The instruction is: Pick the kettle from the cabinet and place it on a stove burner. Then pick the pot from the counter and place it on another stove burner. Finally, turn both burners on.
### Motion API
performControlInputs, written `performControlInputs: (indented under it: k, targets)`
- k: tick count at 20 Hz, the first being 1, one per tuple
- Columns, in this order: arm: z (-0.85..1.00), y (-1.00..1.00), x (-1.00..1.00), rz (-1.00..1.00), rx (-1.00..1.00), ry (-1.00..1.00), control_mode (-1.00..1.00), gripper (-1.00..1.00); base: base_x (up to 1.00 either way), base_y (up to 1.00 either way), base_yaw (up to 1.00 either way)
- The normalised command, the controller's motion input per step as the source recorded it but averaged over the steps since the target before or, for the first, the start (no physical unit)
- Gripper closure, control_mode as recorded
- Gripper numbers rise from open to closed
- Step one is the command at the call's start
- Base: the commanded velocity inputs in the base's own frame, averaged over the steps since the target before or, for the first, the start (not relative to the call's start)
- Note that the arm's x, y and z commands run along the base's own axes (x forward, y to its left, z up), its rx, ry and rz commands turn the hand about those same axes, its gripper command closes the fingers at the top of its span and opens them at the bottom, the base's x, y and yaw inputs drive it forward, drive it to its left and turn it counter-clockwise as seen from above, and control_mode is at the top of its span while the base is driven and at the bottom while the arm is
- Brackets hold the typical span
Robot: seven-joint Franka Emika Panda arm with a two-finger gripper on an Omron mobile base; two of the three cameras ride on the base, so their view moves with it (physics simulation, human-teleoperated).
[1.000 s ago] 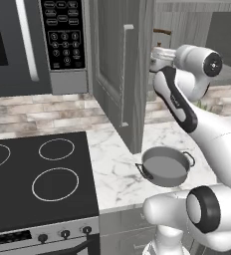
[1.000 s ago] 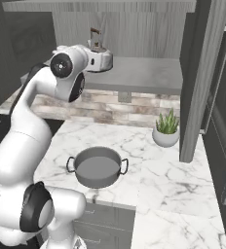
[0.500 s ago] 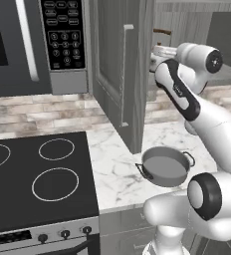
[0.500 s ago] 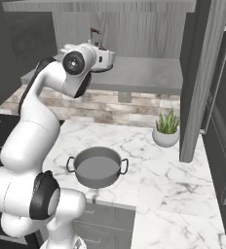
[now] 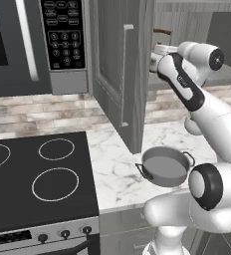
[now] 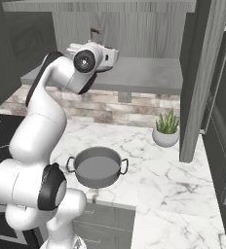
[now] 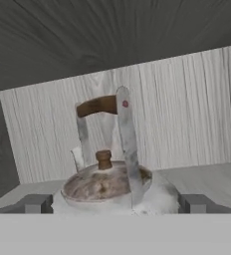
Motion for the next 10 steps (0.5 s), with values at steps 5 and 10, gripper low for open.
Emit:
performControlInputs:
  k: [5,10]
  targets:
    - [0.00,-0.08,0.20,0.06,0.00,0.00,-1.00,-1.00,0.00,0.00,0.00]
    - [0.00,-0.06,0.20,0.06,0.00,0.00,-1.00,-1.00,0.00,0.00,0.00]
